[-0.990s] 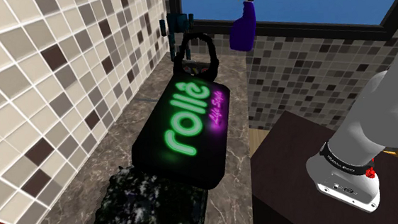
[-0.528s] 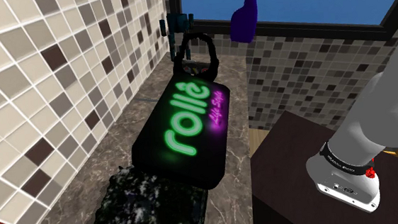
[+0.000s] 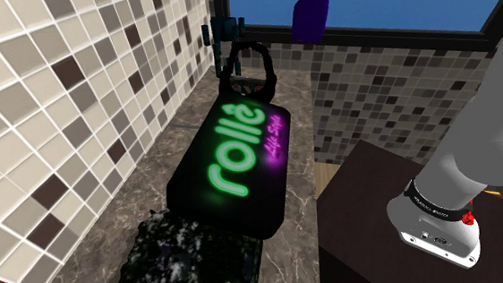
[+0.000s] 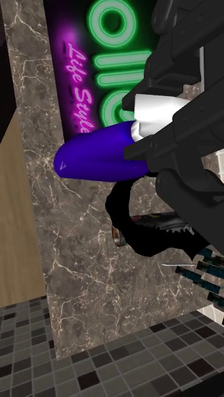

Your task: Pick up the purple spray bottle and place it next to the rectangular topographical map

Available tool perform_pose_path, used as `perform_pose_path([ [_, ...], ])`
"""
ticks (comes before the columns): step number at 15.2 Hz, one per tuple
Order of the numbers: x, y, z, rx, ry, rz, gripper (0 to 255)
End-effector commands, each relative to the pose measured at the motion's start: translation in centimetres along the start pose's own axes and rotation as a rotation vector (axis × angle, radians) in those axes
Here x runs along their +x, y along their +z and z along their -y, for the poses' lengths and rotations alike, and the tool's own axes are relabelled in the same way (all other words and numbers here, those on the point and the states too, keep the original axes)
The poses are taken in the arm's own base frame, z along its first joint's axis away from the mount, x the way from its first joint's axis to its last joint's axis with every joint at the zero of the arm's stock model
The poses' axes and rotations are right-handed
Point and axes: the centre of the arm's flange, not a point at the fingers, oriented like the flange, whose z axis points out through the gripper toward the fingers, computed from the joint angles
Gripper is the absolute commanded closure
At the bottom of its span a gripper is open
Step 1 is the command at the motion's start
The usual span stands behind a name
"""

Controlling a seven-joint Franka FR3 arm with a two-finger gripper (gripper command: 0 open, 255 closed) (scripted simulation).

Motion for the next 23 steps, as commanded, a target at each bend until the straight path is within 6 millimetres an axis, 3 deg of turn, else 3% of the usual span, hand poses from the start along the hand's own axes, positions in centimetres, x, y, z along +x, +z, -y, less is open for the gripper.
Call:
perform_pose_path([
  [1, -0.1, -0.4, 1.3, 0.0, -0.001, 0.0, 255],
  [23, -3.3, 0.2, 30.1, 0.0, -0.001, 0.0, 255],
])
